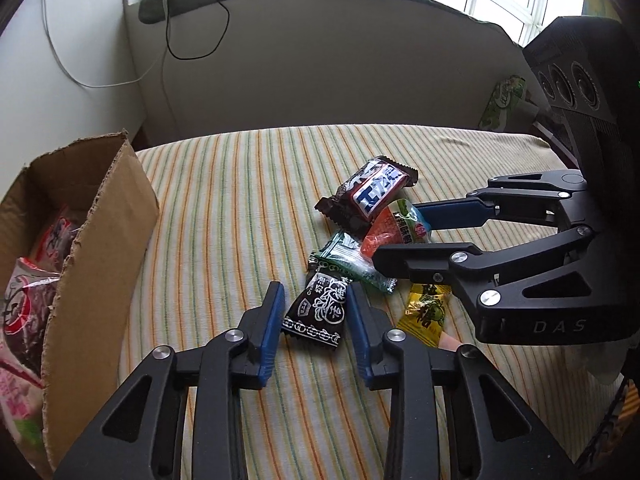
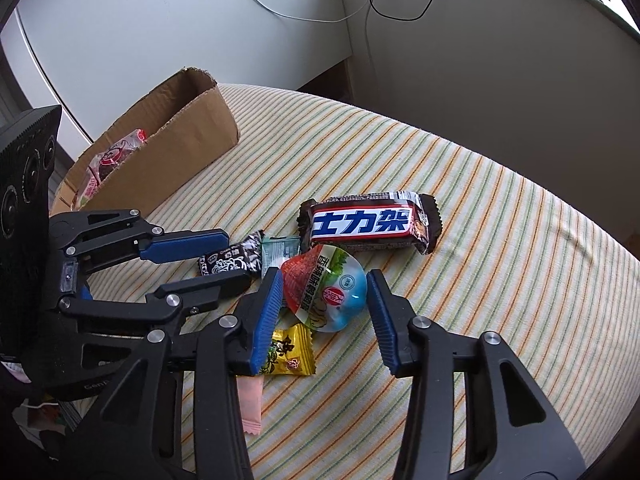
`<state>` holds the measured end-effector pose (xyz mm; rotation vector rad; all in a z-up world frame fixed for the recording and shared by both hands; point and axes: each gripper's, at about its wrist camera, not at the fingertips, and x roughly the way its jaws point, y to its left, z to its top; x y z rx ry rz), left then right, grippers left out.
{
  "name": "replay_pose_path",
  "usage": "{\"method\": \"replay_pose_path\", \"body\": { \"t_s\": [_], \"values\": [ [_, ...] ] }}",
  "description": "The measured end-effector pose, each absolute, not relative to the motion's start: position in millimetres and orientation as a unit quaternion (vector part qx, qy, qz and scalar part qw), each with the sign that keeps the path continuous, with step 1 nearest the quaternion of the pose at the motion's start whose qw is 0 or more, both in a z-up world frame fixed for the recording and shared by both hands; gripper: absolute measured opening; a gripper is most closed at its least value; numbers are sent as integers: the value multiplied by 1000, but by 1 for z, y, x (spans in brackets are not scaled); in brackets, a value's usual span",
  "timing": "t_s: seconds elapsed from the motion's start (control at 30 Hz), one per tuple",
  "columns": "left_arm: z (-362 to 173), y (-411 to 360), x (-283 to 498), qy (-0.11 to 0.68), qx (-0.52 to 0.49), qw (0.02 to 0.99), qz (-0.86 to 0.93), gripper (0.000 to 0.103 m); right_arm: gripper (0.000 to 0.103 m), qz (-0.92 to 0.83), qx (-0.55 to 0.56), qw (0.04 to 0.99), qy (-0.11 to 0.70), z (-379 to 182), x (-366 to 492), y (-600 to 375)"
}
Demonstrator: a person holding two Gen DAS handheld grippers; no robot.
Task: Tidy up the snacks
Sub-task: 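Grasp the black-and-white wrapped candy with the left tool while the right tool grasps the egg-shaped candy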
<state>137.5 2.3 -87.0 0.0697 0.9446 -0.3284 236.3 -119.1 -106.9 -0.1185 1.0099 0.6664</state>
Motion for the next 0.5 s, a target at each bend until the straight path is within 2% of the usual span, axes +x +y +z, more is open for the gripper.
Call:
{"method": "replay_pose_path", "body": {
  "t_s": [0.27, 0.5],
  "values": [
    [-86, -1, 134, 452, 31, 878, -153, 26, 30, 301, -79, 828, 466, -105, 229, -116],
    [-81, -1, 124, 445, 12, 882, -153, 26, 27, 289, -71, 837, 459, -98, 220, -126]
  ]
}}
